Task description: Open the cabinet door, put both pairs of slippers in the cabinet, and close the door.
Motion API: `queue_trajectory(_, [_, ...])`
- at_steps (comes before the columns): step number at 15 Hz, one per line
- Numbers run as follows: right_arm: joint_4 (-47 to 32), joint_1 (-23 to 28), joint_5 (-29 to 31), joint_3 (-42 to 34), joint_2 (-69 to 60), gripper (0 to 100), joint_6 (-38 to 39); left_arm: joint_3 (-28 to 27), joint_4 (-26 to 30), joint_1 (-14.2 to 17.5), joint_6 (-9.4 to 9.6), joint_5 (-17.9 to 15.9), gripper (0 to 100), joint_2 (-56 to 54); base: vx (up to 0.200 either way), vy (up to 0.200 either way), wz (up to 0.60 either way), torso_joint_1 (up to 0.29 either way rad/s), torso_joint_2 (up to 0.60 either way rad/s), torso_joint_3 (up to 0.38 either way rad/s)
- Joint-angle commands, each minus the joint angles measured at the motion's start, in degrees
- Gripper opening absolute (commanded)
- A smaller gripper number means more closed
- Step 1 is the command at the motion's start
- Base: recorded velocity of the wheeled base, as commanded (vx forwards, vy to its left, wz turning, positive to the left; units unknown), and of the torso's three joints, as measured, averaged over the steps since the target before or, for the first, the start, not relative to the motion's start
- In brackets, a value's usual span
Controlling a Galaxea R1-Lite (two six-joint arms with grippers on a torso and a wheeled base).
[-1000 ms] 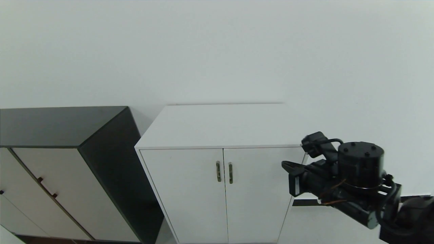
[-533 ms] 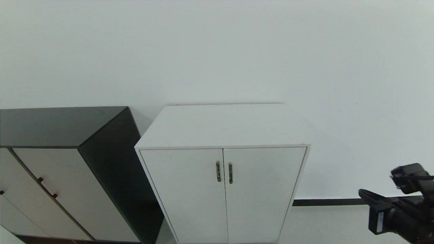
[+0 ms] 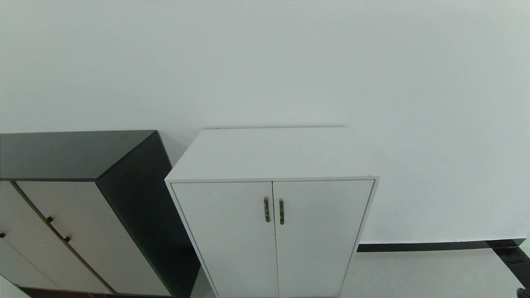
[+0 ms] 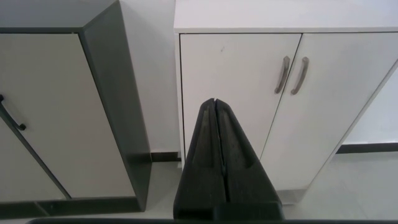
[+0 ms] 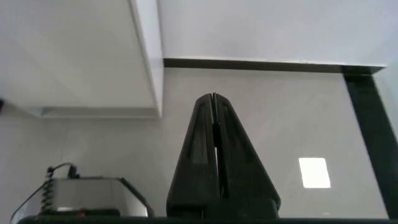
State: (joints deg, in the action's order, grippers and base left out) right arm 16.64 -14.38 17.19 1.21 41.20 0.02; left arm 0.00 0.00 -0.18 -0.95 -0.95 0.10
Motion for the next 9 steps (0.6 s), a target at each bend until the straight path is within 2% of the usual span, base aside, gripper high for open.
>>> queue_trajectory(1, [-24.4, 0.6, -8.2, 5.5, -26.9, 0, -1.0, 0.0, 0.0, 0.0, -0.02, 0.0, 0, 0.0, 0.000, 0.000, 0.00, 0.000, 0.00, 0.000])
queue_trajectory(2, [-27.0, 0.6, -9.7, 5.7, -30.1, 0, -1.0, 0.0, 0.0, 0.0, -0.02, 0.0, 0, 0.0, 0.000, 0.000, 0.00, 0.000, 0.00, 0.000])
queue_trajectory(4, [-26.6, 0.5, -11.3, 5.5, -32.9, 0, -0.7, 0.0, 0.0, 0.0, 0.07, 0.0, 0, 0.0, 0.000, 0.000, 0.00, 0.000, 0.00, 0.000])
queue_trajectory(7, [-17.2, 1.1, -11.0, 0.2, -34.0, 0, -1.2, 0.0, 0.0, 0.0, 0.07, -0.1, 0, 0.0, 0.000, 0.000, 0.00, 0.000, 0.00, 0.000])
queue_trajectory(9, [-15.8, 2.9, -11.0, -0.4, -33.9, 0, -1.2, 0.0, 0.0, 0.0, 0.16, -0.2, 0, 0.0, 0.000, 0.000, 0.00, 0.000, 0.00, 0.000])
